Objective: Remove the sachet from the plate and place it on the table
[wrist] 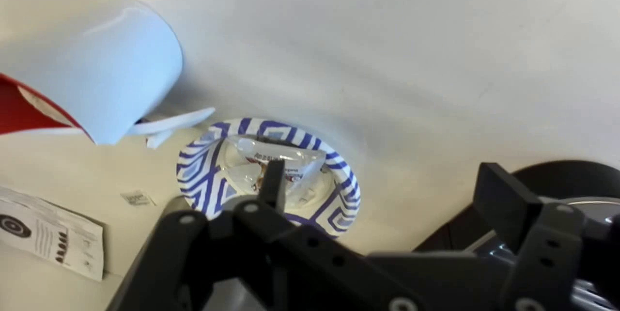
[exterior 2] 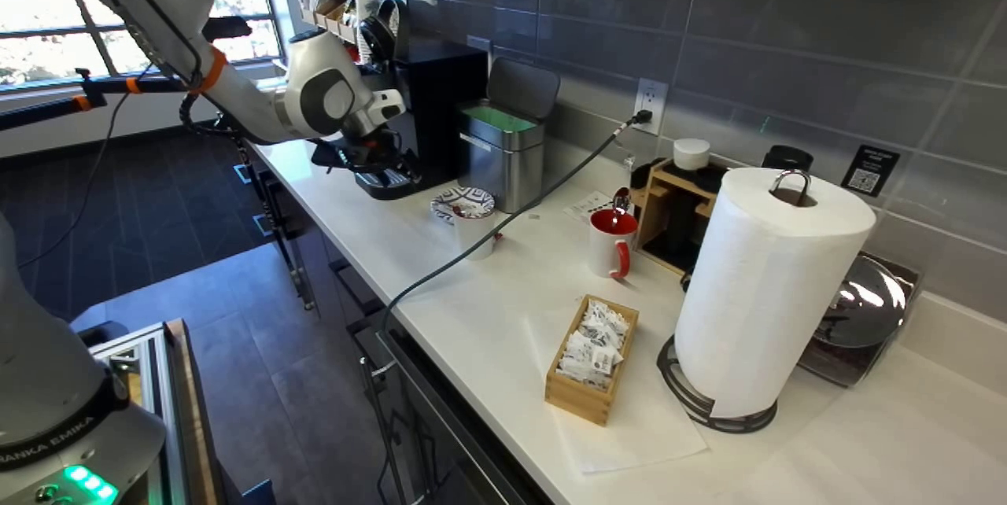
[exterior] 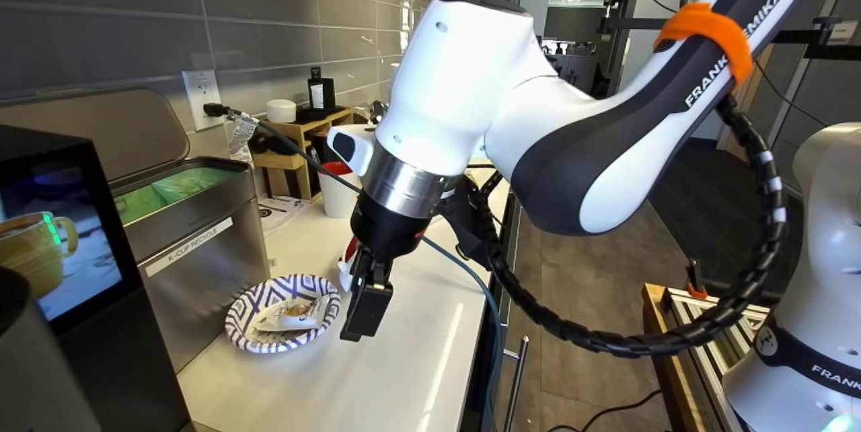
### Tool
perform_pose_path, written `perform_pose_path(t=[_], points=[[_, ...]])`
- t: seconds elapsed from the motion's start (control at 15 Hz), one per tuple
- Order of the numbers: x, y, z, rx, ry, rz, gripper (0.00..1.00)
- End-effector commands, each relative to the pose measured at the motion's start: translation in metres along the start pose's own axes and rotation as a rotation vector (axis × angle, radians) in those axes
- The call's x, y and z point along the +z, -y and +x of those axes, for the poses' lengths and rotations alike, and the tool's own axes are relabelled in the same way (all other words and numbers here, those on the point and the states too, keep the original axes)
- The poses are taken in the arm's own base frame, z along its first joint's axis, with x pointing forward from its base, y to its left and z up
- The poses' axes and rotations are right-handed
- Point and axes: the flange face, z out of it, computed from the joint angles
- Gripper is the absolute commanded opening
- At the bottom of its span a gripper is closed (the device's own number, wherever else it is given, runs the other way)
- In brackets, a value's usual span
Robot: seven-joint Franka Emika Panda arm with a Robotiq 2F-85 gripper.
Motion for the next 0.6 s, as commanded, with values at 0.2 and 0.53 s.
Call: perform_pose_path(t=[0.2, 0.53], points=[[-0.001, -0.002, 0.005, 0.044, 0.002, -0.029, 1.0], [0.003, -0.012, 0.031, 0.154, -0.004, -0.122, 1.0]])
